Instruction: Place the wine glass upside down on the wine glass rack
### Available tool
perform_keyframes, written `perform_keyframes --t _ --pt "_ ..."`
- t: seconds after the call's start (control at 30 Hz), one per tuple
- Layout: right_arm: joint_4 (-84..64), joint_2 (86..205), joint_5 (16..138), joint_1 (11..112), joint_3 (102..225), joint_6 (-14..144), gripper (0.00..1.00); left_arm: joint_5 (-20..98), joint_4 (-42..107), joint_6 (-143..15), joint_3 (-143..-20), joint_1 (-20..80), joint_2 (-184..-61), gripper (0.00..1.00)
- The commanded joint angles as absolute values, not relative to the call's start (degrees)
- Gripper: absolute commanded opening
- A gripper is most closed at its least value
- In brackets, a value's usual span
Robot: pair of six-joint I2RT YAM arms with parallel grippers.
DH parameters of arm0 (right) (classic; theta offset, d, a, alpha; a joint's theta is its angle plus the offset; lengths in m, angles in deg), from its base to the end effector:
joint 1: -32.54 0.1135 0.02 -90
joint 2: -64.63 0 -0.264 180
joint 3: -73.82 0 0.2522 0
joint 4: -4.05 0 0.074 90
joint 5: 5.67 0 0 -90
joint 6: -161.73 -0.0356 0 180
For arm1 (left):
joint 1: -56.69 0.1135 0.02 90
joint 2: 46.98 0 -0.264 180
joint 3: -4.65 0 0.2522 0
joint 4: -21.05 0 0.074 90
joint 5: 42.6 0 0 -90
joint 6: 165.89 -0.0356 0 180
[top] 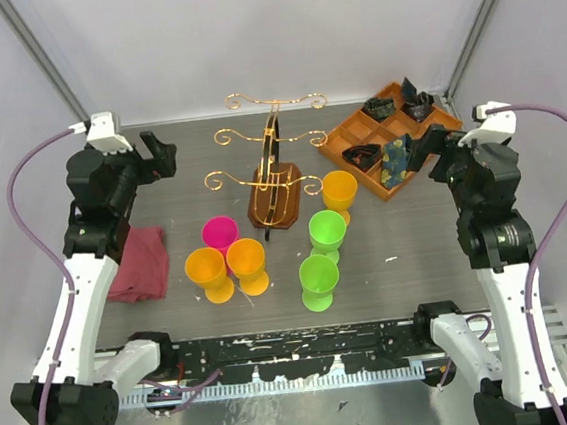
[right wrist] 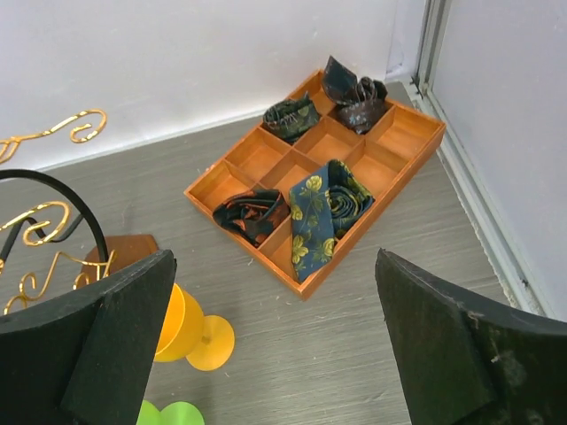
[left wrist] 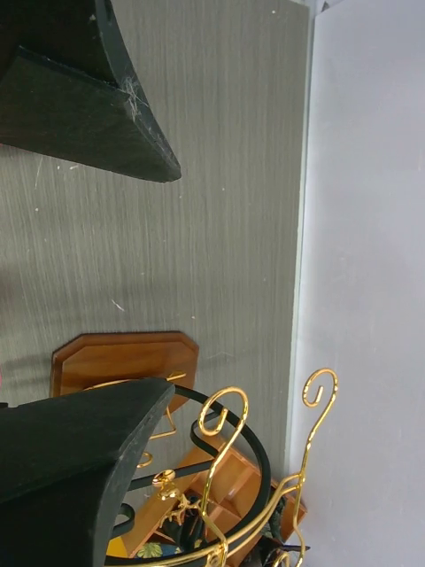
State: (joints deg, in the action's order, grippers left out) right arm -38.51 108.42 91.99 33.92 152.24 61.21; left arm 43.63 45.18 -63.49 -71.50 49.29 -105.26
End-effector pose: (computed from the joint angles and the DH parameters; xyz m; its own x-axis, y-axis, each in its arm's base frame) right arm 0.1453 -0.0012 0.4244 -0.1159 0.1782 -0.9771 0.1315 0.9779 0.1628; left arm 0.2279 -0.0320 0.4035 -0.1471 -0.1970 -0.9693 0.1656 0.9612 -0.2205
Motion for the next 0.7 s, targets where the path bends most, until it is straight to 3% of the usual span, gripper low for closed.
perform_keyframes --t 0.0,0.23,0.4,0.67 --pt "-35.59 110.65 93.99 33.83 152.21 58.45 1.00 43.23 42.18 -61.82 -72.86 49.28 -107.24 0.98" --pt "-38.91 119.48 90.48 33.85 153.26 56.94 1.00 44.54 41.05 -60.63 -72.83 49.23 -110.22 0.98" --pt "-36.90 123.50 78.92 33.85 152.34 57.31 1.00 45.88 39.99 -60.79 -71.65 49.22 -110.98 0.98" --pt "-37.80 123.45 79.02 33.85 152.02 58.27 1.00 50.20 37.15 -53.98 -69.75 49.22 -114.63 0.98"
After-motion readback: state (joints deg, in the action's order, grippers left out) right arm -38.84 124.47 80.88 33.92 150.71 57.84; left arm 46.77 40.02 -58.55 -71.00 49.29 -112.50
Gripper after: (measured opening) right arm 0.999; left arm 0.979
